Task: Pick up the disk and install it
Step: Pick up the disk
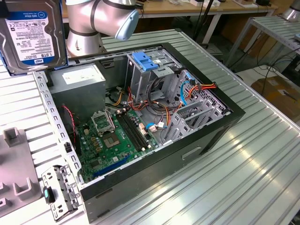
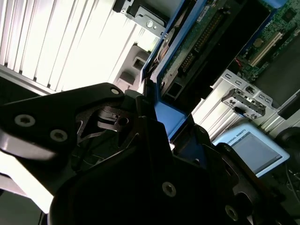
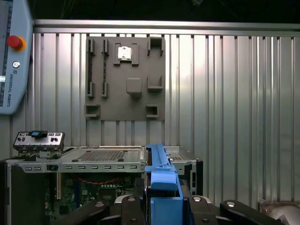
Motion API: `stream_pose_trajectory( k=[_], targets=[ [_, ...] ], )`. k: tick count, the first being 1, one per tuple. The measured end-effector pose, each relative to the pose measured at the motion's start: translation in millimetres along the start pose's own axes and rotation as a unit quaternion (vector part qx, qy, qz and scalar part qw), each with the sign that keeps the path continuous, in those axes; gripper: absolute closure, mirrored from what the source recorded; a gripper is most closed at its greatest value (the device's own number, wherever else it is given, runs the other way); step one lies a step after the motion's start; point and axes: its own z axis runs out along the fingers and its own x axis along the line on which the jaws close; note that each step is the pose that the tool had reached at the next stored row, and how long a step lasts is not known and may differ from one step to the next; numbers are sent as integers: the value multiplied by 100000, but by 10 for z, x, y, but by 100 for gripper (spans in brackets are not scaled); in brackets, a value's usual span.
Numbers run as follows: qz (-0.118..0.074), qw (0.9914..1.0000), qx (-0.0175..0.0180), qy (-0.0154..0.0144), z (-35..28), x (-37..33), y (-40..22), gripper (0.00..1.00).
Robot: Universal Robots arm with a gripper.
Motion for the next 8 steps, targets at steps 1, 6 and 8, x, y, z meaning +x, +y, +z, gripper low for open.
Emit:
stream_pose_trajectory(
  k=[1, 6, 8],
  targets=[
    [-4, 100000, 0, 0, 0, 0, -17, 63],
    [1, 100000, 2, -2, 1, 29, -86, 63],
    [0, 100000, 1, -2, 2, 62, -102, 63]
  ],
)
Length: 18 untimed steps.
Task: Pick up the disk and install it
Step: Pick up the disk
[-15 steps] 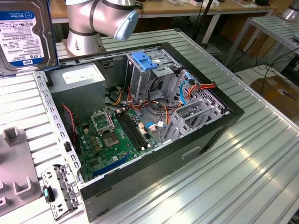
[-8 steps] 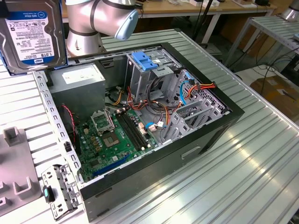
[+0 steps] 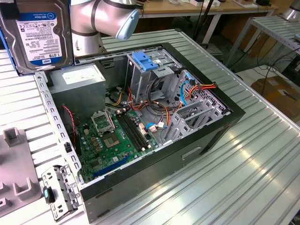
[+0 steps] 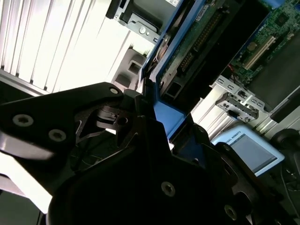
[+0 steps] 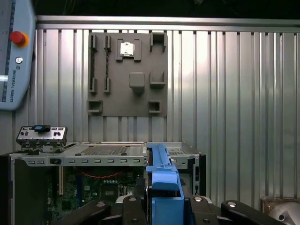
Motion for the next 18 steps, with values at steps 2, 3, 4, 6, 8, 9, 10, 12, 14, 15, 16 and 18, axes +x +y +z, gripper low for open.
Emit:
stream_pose_trajectory(
  k=[2, 3, 4, 6, 8, 9, 10, 12, 14, 15, 16, 18],
  targets=[
    [-5, 100000, 0, -2, 2, 32, -17, 63],
    [-2, 100000, -1, -1, 2, 46, -23, 63],
    [-7, 100000, 3, -1, 3, 62, -30, 63],
    [1, 100000, 0, 2, 5, 95, -42, 63],
    [0, 100000, 0, 0, 7, 120, -53, 63],
    [0, 100000, -2, 7, 8, 129, -58, 63],
    [-1, 100000, 0, 24, 10, 141, -65, 63],
    [-5, 100000, 3, 64, 14, 166, -91, 63],
    [0, 100000, 1, 86, 19, 175, -136, 63],
    [3, 100000, -1, 98, 20, 178, -155, 63],
    [1, 100000, 3, 103, 22, 181, -172, 63],
    [-1, 100000, -3, 127, 26, 188, -219, 63]
  ],
)
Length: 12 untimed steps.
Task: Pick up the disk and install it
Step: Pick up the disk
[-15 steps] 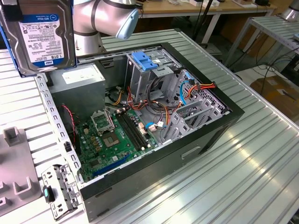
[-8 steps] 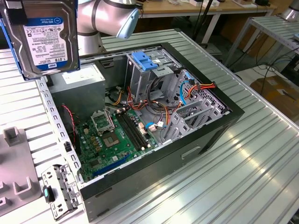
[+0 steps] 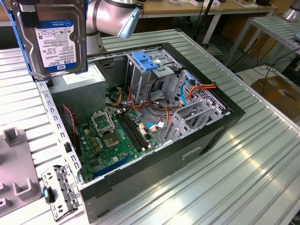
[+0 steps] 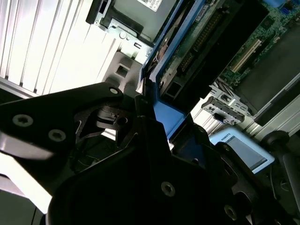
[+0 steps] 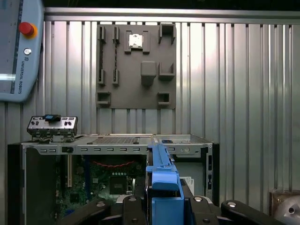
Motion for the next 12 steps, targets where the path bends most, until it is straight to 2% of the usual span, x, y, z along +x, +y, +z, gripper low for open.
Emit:
stream_pose_trajectory(
  k=[5, 8, 10, 12],
  targets=[
    [2, 100000, 4, 40, 9, 11, -95, 63],
    [5, 100000, 4, 83, 16, 20, -181, 63],
    [4, 100000, 5, 128, 21, 23, -262, 63],
    [6, 100000, 3, 158, 24, 25, -306, 63]
  ],
)
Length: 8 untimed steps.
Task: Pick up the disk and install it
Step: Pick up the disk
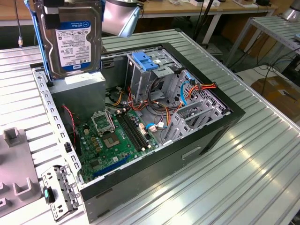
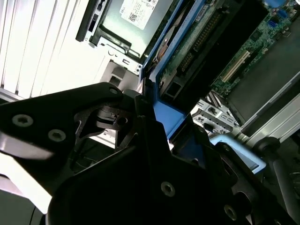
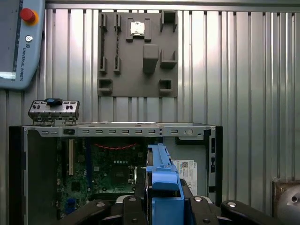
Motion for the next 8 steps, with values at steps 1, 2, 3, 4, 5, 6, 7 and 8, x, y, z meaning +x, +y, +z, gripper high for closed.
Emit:
stream_pose_trajectory(
  k=[1, 2, 3, 4, 5, 6, 7, 8],
  targets=[
    [2, 100000, 3, 0, 2, 1, -14, 63],
    [-1, 100000, 0, 12, 3, 2, -40, 63],
    [-1, 100000, 0, 13, 5, 3, -59, 63],
    [2, 100000, 2, 21, 13, 10, -160, 63],
    [-1, 100000, 1, 22, 19, 15, -302, 63],
    [5, 100000, 2, 21, 19, 15, -310, 63],
    [2, 100000, -2, 24, 19, 14, -310, 63],
    [-1, 100000, 0, 23, 19, 15, -311, 63]
  ],
)
